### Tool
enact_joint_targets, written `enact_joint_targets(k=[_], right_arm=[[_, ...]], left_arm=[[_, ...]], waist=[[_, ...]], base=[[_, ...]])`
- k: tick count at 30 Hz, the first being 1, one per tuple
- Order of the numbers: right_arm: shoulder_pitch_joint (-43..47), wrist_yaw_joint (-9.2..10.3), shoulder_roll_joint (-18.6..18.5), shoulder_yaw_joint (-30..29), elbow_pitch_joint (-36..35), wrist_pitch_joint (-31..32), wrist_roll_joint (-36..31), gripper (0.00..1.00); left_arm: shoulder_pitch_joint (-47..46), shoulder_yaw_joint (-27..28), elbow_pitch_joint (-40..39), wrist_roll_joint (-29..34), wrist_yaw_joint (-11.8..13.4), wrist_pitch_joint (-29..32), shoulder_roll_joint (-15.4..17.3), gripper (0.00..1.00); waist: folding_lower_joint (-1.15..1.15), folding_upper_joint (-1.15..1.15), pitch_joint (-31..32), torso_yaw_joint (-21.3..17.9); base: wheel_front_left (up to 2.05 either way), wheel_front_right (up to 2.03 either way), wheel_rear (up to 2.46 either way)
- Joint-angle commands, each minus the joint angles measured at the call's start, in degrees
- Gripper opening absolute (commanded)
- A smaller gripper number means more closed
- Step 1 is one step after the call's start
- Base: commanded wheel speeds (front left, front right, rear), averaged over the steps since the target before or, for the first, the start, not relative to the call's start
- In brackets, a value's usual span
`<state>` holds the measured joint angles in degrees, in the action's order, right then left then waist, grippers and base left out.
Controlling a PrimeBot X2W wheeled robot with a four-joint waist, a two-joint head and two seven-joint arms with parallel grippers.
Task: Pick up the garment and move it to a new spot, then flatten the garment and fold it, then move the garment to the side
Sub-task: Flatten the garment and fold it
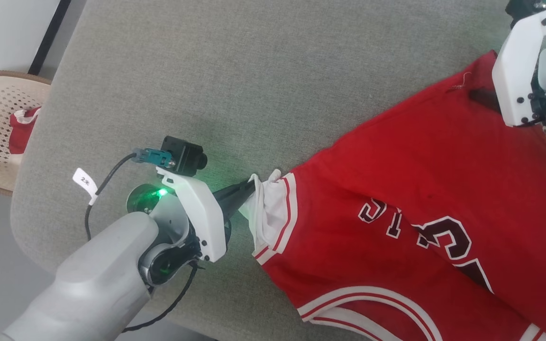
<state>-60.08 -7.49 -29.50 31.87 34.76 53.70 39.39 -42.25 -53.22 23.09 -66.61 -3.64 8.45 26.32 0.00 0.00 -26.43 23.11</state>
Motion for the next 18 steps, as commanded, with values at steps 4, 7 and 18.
enact_joint_targets(k=[4, 7, 18], right_arm=[[3.24, -0.01, 1.23, 4.67, 4.96, 4.24, 1.07, 0.00], [1.36, 0.00, 0.49, 5.41, 4.86, 2.04, 1.47, 0.00], [-3.95, 0.05, -0.19, 4.94, 1.32, -7.05, 4.87, 0.00]], left_arm=[[-0.39, -0.25, 2.89, -0.11, -0.65, -0.19, -0.43, 0.00], [-0.88, 0.06, 4.40, -0.57, -1.05, -0.18, -0.38, 0.00], [-7.12, 2.04, 3.54, 0.10, 0.14, 4.48, 5.98, 0.00]], waist=[[0.00, 0.00, -0.15, -0.07], [0.00, 0.00, -0.01, -0.66], [0.00, 0.00, 4.30, -6.98]], base=[[0.00, 0.00, 0.00], [0.00, 0.00, 0.00], [0.00, 0.00, 0.00]])
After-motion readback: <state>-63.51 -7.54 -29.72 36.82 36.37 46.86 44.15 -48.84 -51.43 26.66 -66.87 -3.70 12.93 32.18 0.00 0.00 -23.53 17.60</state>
